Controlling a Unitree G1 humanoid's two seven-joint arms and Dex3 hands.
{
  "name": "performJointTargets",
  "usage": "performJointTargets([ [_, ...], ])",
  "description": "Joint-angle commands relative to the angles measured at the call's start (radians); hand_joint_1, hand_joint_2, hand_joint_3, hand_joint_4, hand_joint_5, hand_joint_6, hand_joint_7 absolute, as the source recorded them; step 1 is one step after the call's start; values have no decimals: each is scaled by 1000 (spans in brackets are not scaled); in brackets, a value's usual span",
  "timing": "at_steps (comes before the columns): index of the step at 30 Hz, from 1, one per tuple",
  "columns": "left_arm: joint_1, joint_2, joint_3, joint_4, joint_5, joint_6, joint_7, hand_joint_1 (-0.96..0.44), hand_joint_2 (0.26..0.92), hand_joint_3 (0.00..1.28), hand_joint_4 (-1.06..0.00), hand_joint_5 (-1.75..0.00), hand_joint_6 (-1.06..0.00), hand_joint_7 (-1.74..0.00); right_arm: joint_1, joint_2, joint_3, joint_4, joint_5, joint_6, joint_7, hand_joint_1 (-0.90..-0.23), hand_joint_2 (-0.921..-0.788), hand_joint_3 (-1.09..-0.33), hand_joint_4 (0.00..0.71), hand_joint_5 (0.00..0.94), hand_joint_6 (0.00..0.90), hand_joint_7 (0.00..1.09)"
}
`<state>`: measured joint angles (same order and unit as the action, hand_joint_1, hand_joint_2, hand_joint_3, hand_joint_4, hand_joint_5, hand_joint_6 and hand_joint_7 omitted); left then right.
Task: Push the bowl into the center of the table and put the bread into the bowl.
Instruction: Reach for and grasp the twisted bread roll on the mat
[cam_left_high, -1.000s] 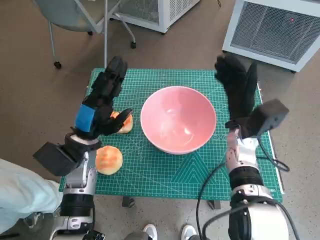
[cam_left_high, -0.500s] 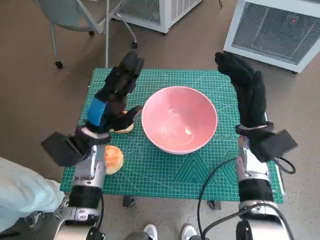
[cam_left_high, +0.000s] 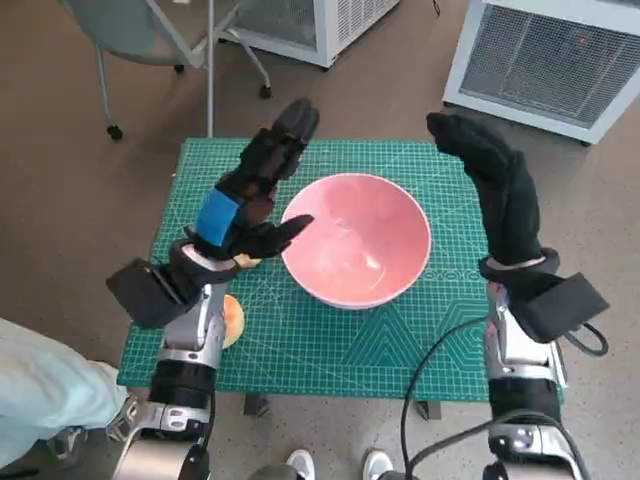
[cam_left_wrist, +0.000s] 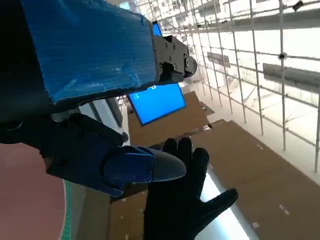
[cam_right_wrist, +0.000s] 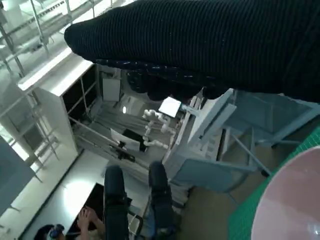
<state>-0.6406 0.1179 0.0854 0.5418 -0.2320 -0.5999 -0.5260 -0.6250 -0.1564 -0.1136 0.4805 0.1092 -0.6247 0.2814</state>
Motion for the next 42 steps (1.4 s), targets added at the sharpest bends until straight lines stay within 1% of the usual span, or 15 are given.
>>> performJointTargets([
  [1, -24, 11, -9, 6, 19, -25, -3, -641, 921, 325, -116, -1, -203, -12, 43, -10, 10, -60, -9, 50, -11, -674, -921, -779, 234, 7, 130, 328],
  [5, -22, 17, -9, 2, 18, -28, -6, -637, 921, 329, -111, 0, -201, -11, 52, -9, 14, -93, -7, 70, -10, -682, -921, -779, 233, 3, 105, 382],
  [13, -16, 31, -3, -3, 16, -38, -9, -628, 921, 329, -109, 0, -197, -10, 63, -3, 27, -128, -12, 73, -10, -683, -921, -779, 230, 1, 88, 413],
  [26, -4, 75, 11, -20, 32, -55, 1, -638, 921, 323, -111, -2, -189, -7, 42, -6, 49, -91, -14, 60, -1, -698, -921, -777, 213, 0, 55, 447],
  [28, -6, 105, 16, -15, 60, -69, 11, -632, 921, 318, -112, -2, -187, -6, 41, -8, 50, -89, -12, 62, 2, -702, -921, -777, 212, 0, 54, 451],
  [30, -13, 153, 14, -3, 137, -93, 47, -623, 921, 312, -114, -3, -187, -6, 41, -9, 51, -87, -10, 63, 4, -706, -921, -777, 212, 0, 52, 456],
  [31, -12, 202, 7, -9, 229, -88, 88, -621, 921, 310, -115, -3, -187, -6, 42, -10, 51, -87, -10, 63, 4, -706, -921, -777, 212, 0, 51, 457],
  [32, -12, 237, 1, -15, 294, -84, 117, -607, 921, 272, -117, -4, -200, -12, 42, -10, 51, -86, -10, 63, 4, -708, -921, -777, 212, 0, 51, 459],
  [33, -9, 292, -12, -45, 370, -31, 129, -602, 921, 258, -118, -4, -204, -14, 43, -10, 51, -86, -10, 63, 4, -708, -921, -777, 212, 0, 50, 460],
  [34, -7, 329, -21, -66, 421, 7, 135, -559, 911, 150, -119, -2, -234, -23, 43, -10, 51, -85, -10, 62, 5, -709, -921, -777, 212, 0, 49, 462],
  [35, -8, 366, -33, -95, 447, 84, 107, -550, 911, 125, -119, -2, -240, -24, 43, -9, 52, -84, -9, 62, 5, -710, -921, -778, 212, 0, 48, 463],
  [36, -9, 389, -40, -115, 464, 137, 86, -501, 880, 82, -113, -2, -256, -29, 43, -9, 52, -84, -9, 62, 5, -710, -921, -778, 212, 0, 47, 465],
  [37, -15, 412, -51, -137, 477, 220, 51, -483, 869, 66, -111, -2, -262, -30, 43, -8, 52, -82, -7, 61, 7, -710, -921, -778, 212, 0, 47, 466],
  [39, -23, 440, -69, -171, 511, 344, 14, -372, 806, 30, -94, -2, -282, -34, 42, -6, 53, -79, -3, 60, 11, -711, -921, -778, 212, 0, 45, 469],
  [42, -29, 458, -93, -196, 568, 446, 14, -269, 759, 12, -84, -1, -302, -35, 40, -4, 54, -72, 2, 57, 15, -707, -921, -778, 212, 1, 43, 474],
])
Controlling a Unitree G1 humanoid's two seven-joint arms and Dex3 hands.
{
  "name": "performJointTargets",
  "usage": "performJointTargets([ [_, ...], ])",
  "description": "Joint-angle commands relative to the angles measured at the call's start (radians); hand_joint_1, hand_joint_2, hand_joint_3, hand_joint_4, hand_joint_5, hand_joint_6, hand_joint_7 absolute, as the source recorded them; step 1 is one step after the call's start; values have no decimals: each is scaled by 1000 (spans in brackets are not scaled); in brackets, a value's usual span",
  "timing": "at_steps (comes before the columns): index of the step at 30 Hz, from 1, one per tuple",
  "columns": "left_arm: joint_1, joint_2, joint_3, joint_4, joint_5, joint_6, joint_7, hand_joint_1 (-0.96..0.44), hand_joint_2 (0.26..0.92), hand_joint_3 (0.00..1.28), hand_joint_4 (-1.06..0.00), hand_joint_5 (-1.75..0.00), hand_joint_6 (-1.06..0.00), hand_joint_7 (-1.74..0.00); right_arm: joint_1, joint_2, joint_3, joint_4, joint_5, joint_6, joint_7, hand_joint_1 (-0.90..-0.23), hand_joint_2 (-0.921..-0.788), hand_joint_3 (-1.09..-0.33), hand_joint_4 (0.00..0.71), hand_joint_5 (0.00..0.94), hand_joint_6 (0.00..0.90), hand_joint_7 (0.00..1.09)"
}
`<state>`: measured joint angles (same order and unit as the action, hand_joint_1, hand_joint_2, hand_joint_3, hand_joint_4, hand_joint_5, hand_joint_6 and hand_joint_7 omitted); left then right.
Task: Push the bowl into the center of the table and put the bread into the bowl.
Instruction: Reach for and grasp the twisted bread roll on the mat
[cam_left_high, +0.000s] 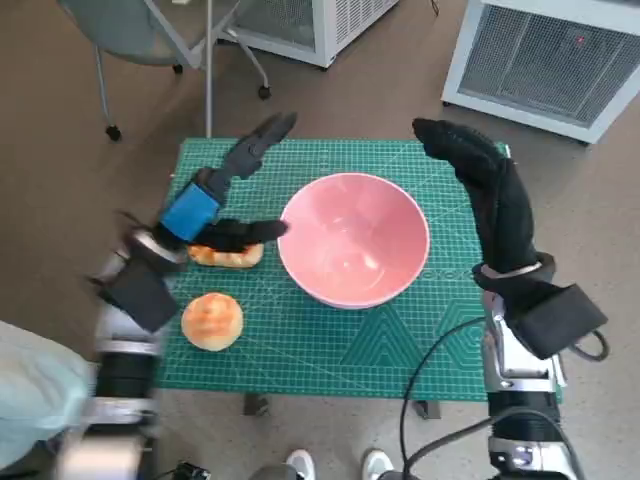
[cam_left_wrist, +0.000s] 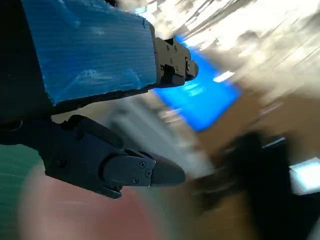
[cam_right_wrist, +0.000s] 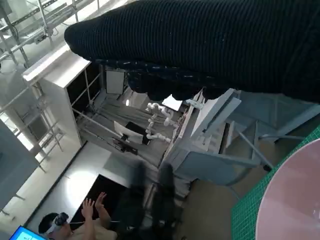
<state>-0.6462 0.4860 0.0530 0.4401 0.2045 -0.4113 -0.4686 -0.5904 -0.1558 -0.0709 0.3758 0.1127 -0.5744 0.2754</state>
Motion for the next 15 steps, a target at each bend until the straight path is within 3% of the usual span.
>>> performJointTargets([
  [1, -25, 93, -70, -92, 152, 279, -34, -256, 754, 10, -84, -1, -306, -35, 6, -4, 11, 33, -1, 6, 21, -706, -921, -778, 213, 1, 43, 475],
  [8, -55, 98, -138, -26, 211, 350, -22, -115, 740, 3, -86, -2, -350, -31, -2, 0, 10, 55, 4, -4, 28, -703, -921, -777, 213, 1, 38, 486],
  [15, -100, 81, -223, 116, 269, 355, 17, -69, 736, 0, -112, -8, -378, -25, -6, 1, 11, 74, 3, -9, 32, -697, -921, -774, 214, 1, 35, 493],
])
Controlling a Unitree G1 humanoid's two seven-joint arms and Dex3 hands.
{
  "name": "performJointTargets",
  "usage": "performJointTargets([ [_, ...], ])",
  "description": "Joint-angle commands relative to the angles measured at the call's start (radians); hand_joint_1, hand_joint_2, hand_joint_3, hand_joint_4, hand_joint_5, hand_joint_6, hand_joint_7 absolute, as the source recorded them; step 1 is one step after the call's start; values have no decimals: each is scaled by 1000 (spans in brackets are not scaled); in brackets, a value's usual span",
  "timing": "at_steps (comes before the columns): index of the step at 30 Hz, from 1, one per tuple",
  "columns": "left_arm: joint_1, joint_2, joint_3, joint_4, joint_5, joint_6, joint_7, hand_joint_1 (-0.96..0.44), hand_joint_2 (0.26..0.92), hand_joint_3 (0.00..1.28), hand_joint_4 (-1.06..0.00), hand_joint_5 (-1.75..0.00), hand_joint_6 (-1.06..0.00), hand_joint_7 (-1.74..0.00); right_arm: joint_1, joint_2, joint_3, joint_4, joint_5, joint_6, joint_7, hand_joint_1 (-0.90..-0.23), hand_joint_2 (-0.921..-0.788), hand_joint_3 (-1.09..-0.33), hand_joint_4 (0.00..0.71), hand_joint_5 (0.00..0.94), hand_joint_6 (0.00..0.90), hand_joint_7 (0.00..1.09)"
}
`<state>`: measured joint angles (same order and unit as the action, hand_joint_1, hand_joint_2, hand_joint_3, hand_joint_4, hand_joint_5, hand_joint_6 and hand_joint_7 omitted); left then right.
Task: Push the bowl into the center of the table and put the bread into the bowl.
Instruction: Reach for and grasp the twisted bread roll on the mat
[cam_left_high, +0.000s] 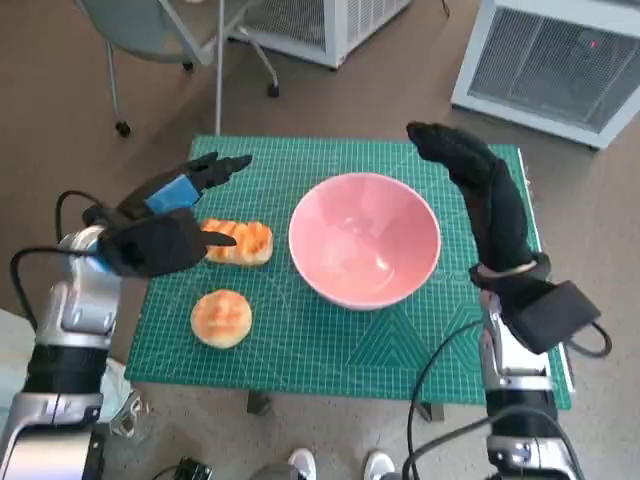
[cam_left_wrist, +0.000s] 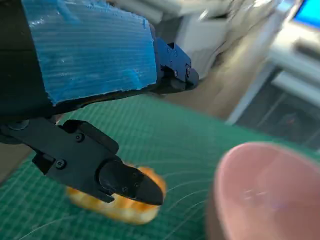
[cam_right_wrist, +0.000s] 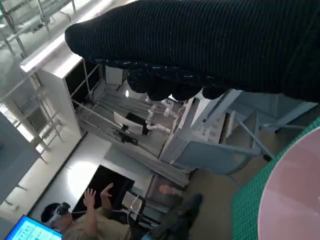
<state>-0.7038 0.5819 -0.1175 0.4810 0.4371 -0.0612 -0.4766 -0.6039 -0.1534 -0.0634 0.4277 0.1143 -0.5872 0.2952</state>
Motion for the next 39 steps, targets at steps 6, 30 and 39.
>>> performJointTargets([
  [6, -111, -46, -135, 235, 92, 23, 55, -69, 734, 1, -119, -5, -383, -17, 6, -1, 5, 25, 4, 6, 14, -694, -921, -774, 214, 1, 32, 498],
  [30, -262, -196, -323, 717, 198, -19, 294, 126, 842, 48, -530, -506, -622, -55, 17, 11, 3, 16, 22, 7, 26, -692, -921, -774, 207, 0, 21, 512],
  [39, -273, -159, -343, 710, 218, -77, 401, 11, 917, 81, -639, -1228, -645, -1043, 27, 12, 1, 2, 36, 5, 32, -696, -921, -774, 200, 0, 17, 517],
])
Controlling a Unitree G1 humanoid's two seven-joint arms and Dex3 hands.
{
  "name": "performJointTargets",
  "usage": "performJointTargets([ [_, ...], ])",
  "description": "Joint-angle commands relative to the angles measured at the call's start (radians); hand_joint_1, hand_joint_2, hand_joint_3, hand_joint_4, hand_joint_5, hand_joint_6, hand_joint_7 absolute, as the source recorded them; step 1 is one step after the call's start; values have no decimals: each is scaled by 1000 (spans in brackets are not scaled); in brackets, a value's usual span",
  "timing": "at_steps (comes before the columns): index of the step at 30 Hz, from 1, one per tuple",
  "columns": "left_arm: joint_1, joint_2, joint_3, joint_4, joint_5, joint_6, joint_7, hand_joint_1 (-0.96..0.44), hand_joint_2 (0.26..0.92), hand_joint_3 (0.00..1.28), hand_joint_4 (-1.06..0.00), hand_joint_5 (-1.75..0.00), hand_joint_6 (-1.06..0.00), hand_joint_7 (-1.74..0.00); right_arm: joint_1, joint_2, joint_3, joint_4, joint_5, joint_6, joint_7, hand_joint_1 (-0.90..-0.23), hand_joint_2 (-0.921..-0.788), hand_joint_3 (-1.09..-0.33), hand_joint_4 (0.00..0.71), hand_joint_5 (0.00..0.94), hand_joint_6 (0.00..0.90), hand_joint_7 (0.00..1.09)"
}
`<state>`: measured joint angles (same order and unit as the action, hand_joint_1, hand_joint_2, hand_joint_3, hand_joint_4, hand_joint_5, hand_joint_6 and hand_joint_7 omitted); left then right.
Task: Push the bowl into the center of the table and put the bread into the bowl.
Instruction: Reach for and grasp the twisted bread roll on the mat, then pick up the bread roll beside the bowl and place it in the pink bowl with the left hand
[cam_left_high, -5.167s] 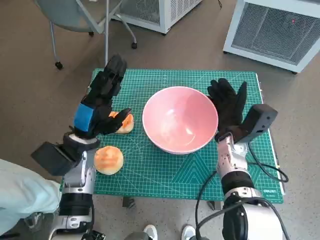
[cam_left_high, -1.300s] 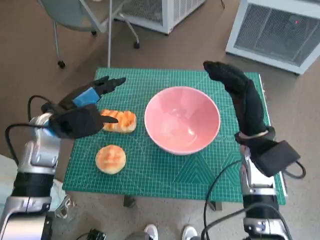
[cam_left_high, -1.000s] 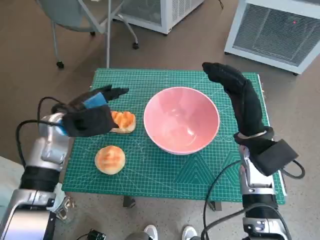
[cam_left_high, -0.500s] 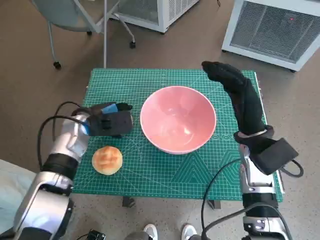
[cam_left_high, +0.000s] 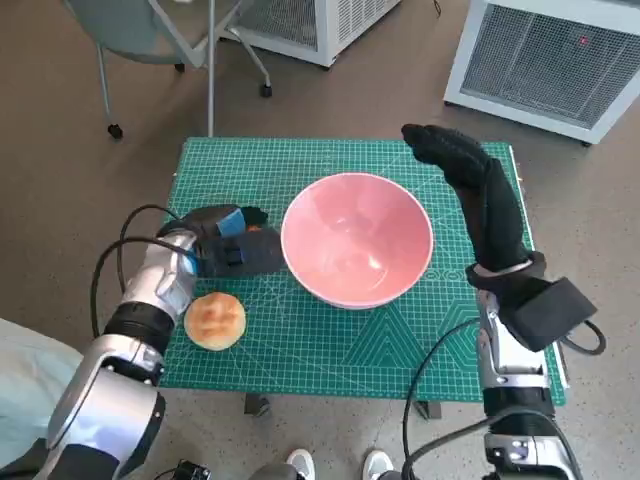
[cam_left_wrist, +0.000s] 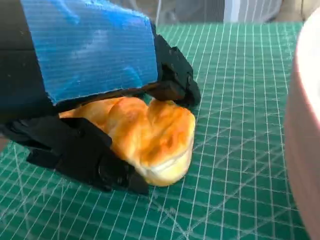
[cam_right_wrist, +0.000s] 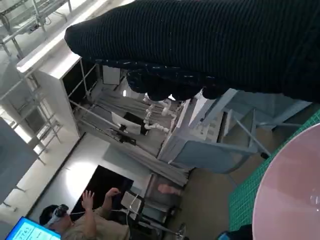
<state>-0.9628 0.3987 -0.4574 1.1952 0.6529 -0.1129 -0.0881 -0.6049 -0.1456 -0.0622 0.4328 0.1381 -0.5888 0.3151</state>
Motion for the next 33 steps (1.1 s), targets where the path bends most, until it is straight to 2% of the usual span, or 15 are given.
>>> performJointTargets([
  [1, -16, 29, -1, -8, 0, -29, 13, 7, 918, 80, -642, -1220, -644, -1082, 29, 4, 0, -4, 13, 6, 12, -696, -921, -774, 200, 0, 17, 518],
  [9, -7, 89, 56, -162, -47, -60, -7, 2, 920, 76, -664, -1215, -635, -1132, 36, 6, 1, -15, 18, 4, 9, -693, -921, -771, 199, 0, 13, 526],
  [20, 128, 173, 218, -668, -179, -76, -76, 2, 919, 60, -701, -1159, -638, -1147, 38, 12, -3, -14, 23, -2, 9, -684, -921, -766, 198, 0, 8, 534],
  [25, 149, 165, 248, -820, -194, -68, -90, 2, 920, 52, -710, -1230, -660, -1040, 33, 12, -7, -3, 26, -7, 10, -679, -921, -763, 198, 0, 5, 538],
  [33, 135, 112, 233, -921, -181, -96, -83, 1, 918, 49, -722, -1230, -664, -1025, 33, 16, -8, -9, 21, -11, 5, -676, -921, -763, 196, 0, 3, 543],
])
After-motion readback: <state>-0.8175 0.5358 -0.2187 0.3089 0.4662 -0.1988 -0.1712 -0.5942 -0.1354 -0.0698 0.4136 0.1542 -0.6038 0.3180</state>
